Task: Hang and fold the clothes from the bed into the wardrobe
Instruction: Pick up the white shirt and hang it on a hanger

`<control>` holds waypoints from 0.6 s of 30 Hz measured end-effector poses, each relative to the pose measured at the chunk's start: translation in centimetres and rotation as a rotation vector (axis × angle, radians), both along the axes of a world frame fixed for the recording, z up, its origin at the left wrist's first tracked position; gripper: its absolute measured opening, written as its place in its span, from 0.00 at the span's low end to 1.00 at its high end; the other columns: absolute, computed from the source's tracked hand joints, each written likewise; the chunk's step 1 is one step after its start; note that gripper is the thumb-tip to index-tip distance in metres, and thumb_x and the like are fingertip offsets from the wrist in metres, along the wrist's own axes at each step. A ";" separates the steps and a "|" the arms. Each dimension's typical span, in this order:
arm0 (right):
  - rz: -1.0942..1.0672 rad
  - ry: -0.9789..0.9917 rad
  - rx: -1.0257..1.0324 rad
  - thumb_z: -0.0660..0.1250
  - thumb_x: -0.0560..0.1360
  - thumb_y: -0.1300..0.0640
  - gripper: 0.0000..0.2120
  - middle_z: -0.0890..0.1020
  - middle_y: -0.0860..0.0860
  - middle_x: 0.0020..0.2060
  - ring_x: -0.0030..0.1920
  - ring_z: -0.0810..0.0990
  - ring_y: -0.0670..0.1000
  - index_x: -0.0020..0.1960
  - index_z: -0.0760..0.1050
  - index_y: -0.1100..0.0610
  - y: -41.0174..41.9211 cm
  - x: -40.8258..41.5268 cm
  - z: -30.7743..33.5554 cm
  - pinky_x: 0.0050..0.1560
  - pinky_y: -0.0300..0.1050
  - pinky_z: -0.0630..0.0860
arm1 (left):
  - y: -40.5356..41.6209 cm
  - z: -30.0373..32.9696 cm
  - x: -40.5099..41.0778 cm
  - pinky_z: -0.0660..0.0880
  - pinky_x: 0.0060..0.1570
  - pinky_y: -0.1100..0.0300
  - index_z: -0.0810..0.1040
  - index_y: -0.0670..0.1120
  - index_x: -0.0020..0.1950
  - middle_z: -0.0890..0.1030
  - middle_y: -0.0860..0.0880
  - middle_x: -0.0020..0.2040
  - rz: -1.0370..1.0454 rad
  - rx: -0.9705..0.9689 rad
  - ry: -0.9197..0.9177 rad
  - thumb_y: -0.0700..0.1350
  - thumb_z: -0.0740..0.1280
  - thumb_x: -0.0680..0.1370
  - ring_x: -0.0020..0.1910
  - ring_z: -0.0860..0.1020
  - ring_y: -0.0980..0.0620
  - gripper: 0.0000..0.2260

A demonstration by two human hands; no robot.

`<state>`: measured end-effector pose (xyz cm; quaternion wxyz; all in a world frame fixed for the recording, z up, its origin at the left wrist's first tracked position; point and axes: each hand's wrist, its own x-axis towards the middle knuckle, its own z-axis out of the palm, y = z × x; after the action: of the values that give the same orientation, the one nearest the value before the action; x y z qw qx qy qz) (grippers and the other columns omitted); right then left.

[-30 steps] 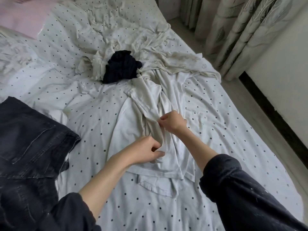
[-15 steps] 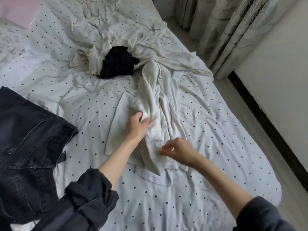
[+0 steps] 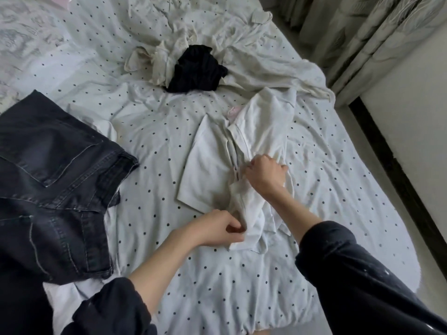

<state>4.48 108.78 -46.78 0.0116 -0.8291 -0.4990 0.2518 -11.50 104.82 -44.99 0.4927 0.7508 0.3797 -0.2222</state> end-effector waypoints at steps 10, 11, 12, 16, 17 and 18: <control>-0.155 0.481 0.188 0.66 0.75 0.60 0.05 0.77 0.48 0.32 0.39 0.75 0.53 0.41 0.74 0.54 -8.2 4.2 6.1 0.41 0.45 0.68 | 4.1 4.9 4.9 0.48 0.73 0.51 0.58 0.57 0.75 0.52 0.54 0.77 -0.083 0.656 -0.233 0.43 0.58 0.81 0.76 0.49 0.49 0.24; -0.161 0.490 0.209 0.66 0.75 0.60 0.05 0.78 0.50 0.33 0.38 0.75 0.53 0.41 0.73 0.53 -10.0 4.9 7.9 0.39 0.45 0.68 | 3.5 6.1 6.7 0.43 0.73 0.50 0.59 0.58 0.75 0.52 0.56 0.77 -0.225 0.667 -0.249 0.44 0.58 0.81 0.76 0.46 0.50 0.23; -0.154 0.503 0.220 0.67 0.75 0.59 0.04 0.79 0.52 0.35 0.38 0.76 0.53 0.42 0.74 0.53 -11.4 5.2 9.0 0.39 0.45 0.69 | 3.1 6.7 7.8 0.42 0.74 0.50 0.64 0.57 0.73 0.57 0.56 0.75 -0.301 0.677 -0.270 0.45 0.58 0.81 0.76 0.48 0.50 0.20; -0.315 0.489 0.332 0.65 0.76 0.60 0.07 0.78 0.49 0.35 0.36 0.74 0.50 0.41 0.74 0.50 -20.4 8.5 14.8 0.34 0.42 0.70 | -1.8 11.8 13.2 0.59 0.64 0.55 0.79 0.51 0.59 0.79 0.53 0.56 -0.427 0.699 -0.436 0.45 0.61 0.79 0.60 0.74 0.52 0.11; -0.380 0.486 0.373 0.64 0.76 0.60 0.08 0.78 0.50 0.35 0.34 0.73 0.49 0.41 0.74 0.49 -23.0 9.1 16.2 0.33 0.43 0.69 | -3.3 13.2 14.5 0.62 0.61 0.56 0.79 0.51 0.58 0.80 0.52 0.55 -0.474 0.701 -0.471 0.44 0.62 0.79 0.58 0.75 0.51 0.10; -0.457 0.479 0.415 0.64 0.76 0.61 0.09 0.78 0.51 0.35 0.35 0.73 0.49 0.41 0.75 0.49 -25.9 9.6 17.4 0.34 0.44 0.69 | -5.1 14.6 15.7 0.64 0.57 0.56 0.79 0.50 0.56 0.80 0.51 0.55 -0.514 0.702 -0.501 0.43 0.62 0.78 0.57 0.75 0.49 0.10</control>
<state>14.10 82.89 -29.42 0.3509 -0.8166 -0.3248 0.3231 4.22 99.68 -30.35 0.2155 0.9709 0.1041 -0.0080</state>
